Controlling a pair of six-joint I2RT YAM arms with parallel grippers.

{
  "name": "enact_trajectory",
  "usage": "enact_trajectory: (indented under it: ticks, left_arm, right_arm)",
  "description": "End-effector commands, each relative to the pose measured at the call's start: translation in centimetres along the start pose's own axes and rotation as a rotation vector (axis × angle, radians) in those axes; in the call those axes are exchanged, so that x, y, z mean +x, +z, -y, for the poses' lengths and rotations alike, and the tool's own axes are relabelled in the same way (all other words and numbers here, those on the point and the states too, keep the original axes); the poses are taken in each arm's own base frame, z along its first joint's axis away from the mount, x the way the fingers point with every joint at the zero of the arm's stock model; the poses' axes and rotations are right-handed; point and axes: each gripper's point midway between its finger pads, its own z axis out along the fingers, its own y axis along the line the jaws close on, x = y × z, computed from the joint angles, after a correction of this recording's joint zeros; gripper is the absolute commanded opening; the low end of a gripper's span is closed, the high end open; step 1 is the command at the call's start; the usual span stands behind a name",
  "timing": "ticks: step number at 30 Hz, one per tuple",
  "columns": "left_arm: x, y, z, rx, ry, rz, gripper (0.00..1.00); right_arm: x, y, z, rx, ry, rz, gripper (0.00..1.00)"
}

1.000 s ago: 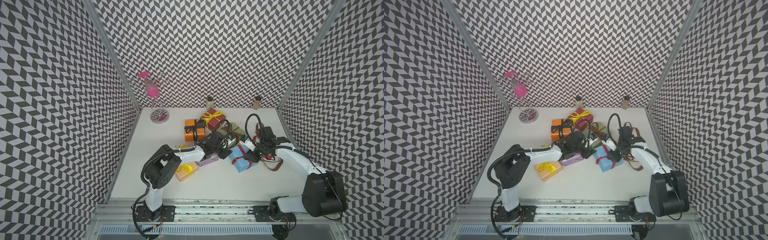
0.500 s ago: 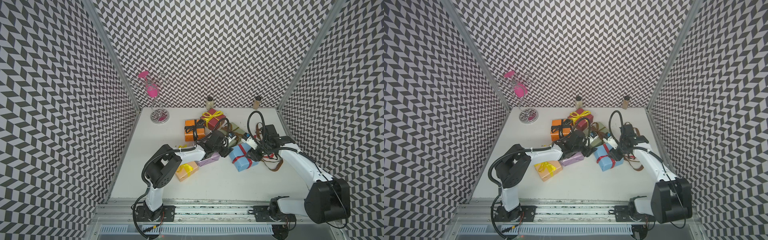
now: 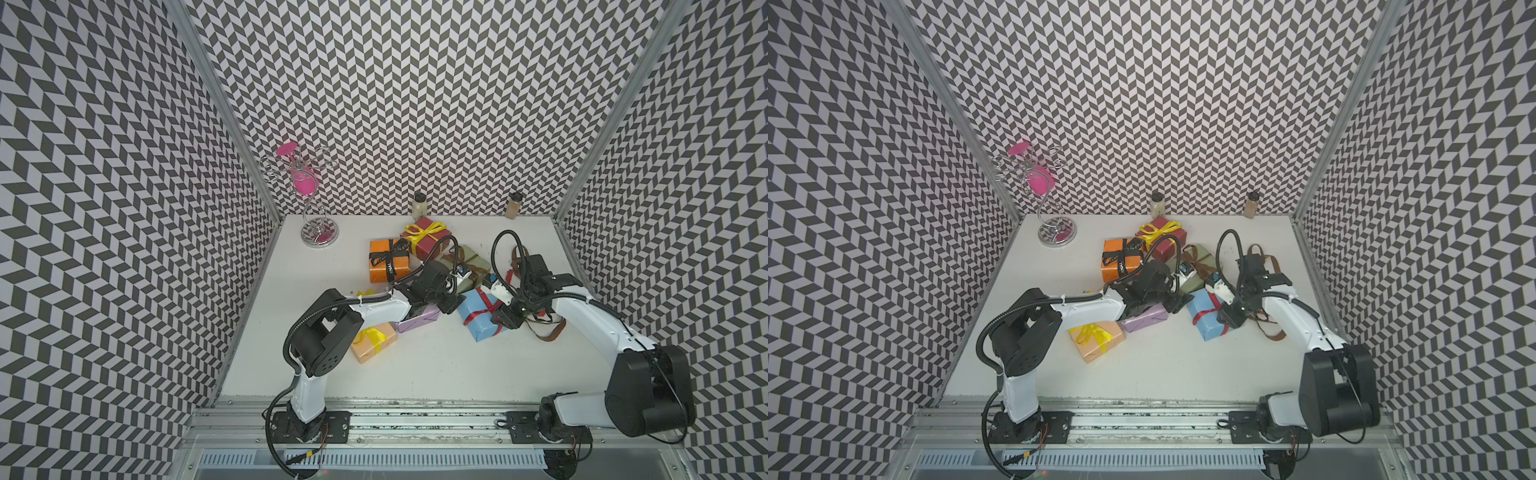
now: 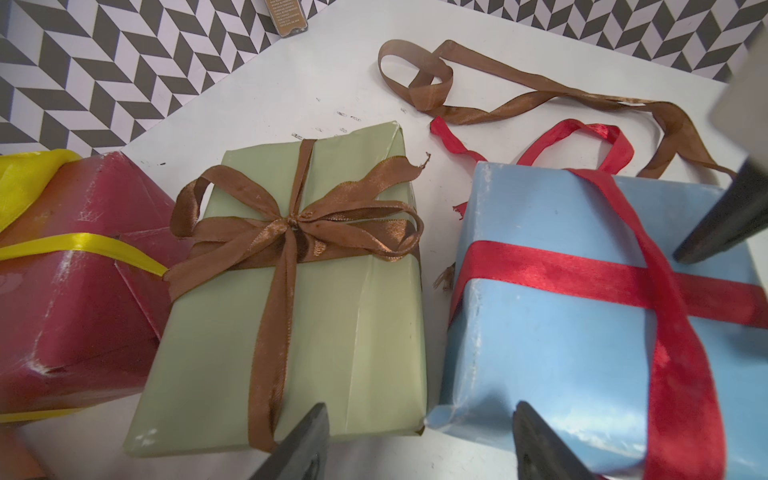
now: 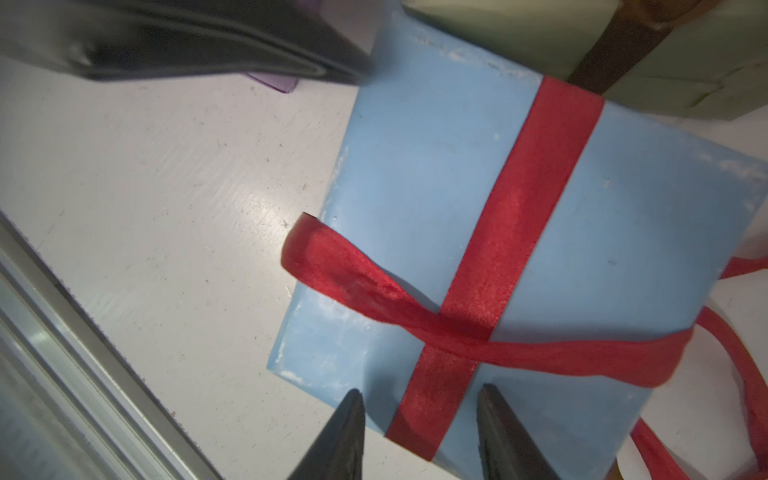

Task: Untie the ribbon bows on the gift boxes
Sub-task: Pull the ribbon from the gift box.

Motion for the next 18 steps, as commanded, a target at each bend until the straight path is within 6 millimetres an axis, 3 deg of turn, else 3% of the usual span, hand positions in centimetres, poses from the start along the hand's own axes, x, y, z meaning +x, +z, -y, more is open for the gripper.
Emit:
enact_trajectory:
  ticks: [1,7,18]
  left_arm:
    - [-2.6,-1.0,-0.3,-0.013,0.001,0.066,0.70]
    - [-2.5,-0.9,-0.5,-0.010,-0.003,0.067,0.70]
    - [-3.0,-0.4,-1.2,-0.034,-0.015,0.074,0.70]
  right_arm:
    - [0.1,1.7,1.6,0.057,0.028,-0.030,0.41]
    - [-0.7,2.2,2.5,0.115,0.013,-0.023,0.35]
    - [-0.9,3.0,1.2,0.118,-0.048,-0.036,0.34]
